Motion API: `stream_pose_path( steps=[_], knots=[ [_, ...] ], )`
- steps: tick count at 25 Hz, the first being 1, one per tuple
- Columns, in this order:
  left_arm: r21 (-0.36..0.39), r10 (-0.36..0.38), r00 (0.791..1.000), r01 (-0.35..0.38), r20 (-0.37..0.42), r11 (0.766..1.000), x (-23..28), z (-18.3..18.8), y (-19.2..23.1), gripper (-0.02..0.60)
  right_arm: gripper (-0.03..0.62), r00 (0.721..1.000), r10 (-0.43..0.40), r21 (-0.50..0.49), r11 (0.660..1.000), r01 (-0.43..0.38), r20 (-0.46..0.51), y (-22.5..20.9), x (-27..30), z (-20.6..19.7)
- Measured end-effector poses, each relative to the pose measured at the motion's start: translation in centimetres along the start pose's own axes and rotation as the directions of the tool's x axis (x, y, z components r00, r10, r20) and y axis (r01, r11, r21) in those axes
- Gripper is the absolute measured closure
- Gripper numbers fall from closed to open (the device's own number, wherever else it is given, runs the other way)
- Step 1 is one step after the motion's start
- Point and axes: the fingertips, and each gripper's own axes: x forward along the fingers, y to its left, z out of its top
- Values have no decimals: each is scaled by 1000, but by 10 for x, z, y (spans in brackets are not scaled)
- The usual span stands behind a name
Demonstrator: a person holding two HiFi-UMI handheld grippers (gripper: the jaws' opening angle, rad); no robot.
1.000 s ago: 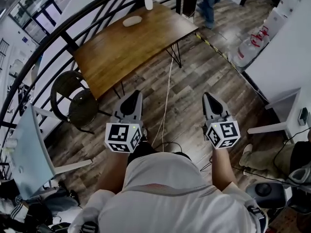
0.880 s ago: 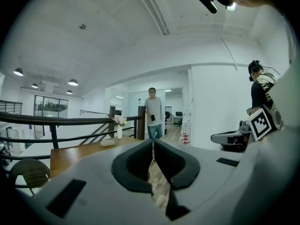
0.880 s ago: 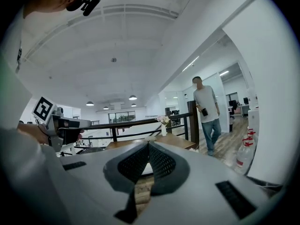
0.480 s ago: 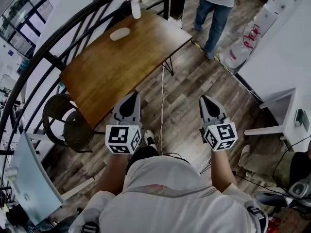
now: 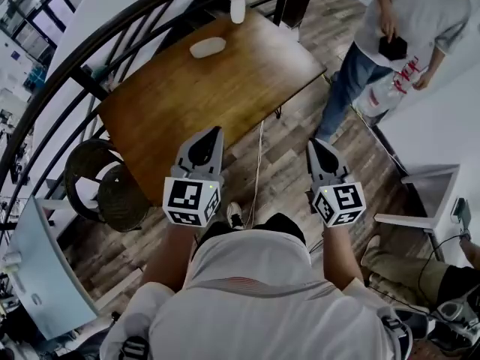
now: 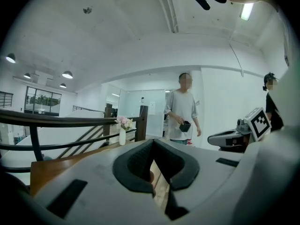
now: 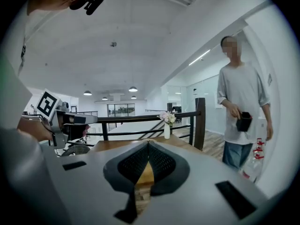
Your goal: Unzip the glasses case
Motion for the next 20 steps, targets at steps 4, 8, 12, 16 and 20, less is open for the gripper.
stream_pose_path(
  steps=[4,8,12,16,20],
  knots=[
    [-16,40,999,-40,0,999,3,0,28,565,542,998,55,-36,998,-56,-8,11,36,13],
    [-38,60,998,-61,-18,997,17,-2,49,566,542,996,86,-43,995,-86,-5,8,73,25],
    [-49,83,996,-85,-35,995,50,-4,64,565,542,994,112,-25,993,-112,-4,-14,109,25],
    [-54,113,993,-115,-46,992,106,-1,72,565,542,991,131,-7,991,-131,4,-62,152,27],
    [-57,153,987,-155,-43,986,164,13,73,565,542,989,146,-2,989,-146,20,-126,194,44]
  ],
)
